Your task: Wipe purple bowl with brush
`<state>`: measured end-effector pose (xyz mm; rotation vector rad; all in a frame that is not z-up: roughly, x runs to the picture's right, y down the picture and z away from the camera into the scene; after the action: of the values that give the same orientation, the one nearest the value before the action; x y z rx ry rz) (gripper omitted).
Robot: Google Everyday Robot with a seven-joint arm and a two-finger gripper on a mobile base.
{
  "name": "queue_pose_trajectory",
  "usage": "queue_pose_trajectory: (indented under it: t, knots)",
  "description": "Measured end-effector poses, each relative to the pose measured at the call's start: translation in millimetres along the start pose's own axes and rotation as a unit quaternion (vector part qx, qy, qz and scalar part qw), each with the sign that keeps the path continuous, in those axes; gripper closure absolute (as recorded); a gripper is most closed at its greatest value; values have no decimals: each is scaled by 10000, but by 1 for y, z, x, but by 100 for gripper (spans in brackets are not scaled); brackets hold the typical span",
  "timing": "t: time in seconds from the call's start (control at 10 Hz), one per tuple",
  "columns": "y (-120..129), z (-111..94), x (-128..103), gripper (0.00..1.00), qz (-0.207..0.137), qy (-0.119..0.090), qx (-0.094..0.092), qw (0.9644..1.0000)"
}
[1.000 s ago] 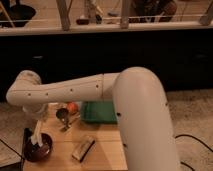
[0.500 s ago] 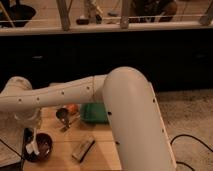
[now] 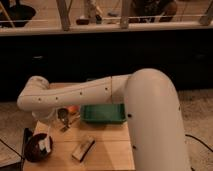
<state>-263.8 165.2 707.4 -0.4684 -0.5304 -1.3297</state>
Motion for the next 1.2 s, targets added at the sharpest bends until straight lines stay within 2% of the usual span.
queue_pose_trajectory:
  t: [0.2, 0.3, 0.5, 0.7, 0.9, 1.2]
  knots:
    - [-5, -2, 12, 100, 22, 67, 27, 10000]
    - [-15, -3, 16, 100, -17, 91, 49, 9999]
    - [-49, -4, 13, 100, -246, 84, 151, 9995]
    - [-76, -4, 0, 100, -616, 33, 220, 9979]
    - [-81, -2, -14, 100, -743, -26, 262, 9969]
    - [-53, 3, -20, 100, -551, -76, 219, 9982]
